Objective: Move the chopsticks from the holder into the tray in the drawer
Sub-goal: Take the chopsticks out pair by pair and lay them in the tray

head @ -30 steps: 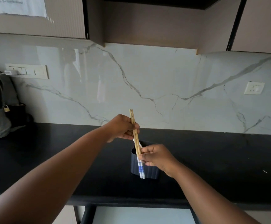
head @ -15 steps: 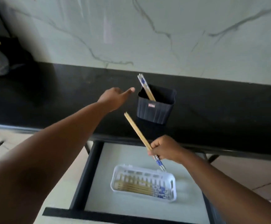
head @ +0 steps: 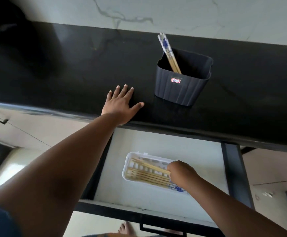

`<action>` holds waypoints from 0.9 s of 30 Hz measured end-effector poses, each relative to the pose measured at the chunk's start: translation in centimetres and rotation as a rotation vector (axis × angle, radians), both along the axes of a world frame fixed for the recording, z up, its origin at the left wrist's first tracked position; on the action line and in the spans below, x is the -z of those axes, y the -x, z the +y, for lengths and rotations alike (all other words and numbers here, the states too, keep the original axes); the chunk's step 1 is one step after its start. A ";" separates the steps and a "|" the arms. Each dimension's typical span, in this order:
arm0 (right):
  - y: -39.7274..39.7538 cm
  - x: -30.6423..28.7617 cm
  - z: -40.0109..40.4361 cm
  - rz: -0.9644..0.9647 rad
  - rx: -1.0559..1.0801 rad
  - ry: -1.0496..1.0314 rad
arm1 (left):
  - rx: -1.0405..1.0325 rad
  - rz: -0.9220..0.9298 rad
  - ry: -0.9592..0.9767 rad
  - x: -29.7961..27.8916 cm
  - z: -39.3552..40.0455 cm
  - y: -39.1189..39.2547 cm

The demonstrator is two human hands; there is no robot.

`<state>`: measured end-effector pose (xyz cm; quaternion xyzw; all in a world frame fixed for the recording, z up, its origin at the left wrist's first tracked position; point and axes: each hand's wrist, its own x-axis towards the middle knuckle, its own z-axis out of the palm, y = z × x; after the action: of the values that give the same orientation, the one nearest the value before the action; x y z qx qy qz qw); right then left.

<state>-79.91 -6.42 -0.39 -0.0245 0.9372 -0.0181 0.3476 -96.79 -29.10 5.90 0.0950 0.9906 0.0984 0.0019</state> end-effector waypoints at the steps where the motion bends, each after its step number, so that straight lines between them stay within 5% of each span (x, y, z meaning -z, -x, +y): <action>1: 0.1 0.2 -0.3 -0.012 -0.023 -0.018 | -0.001 0.003 -0.005 0.0 0.0 -0.1; 8: 0.7 0.5 -0.8 -0.049 -0.103 -0.074 | 0.003 0.009 -0.021 -0.2 0.1 -0.2; 21: -0.7 1.7 0.1 0.102 0.135 0.152 | 0.004 0.014 -0.025 -0.3 0.1 -0.2; 27: -1.4 0.6 0.2 0.172 0.102 0.085 | 0.011 0.013 -0.022 -0.1 0.0 -0.2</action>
<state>-78.53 -6.18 -1.01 0.0072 0.9619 -0.0733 0.2631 -96.60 -29.10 5.99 0.1014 0.9889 0.1085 -0.0048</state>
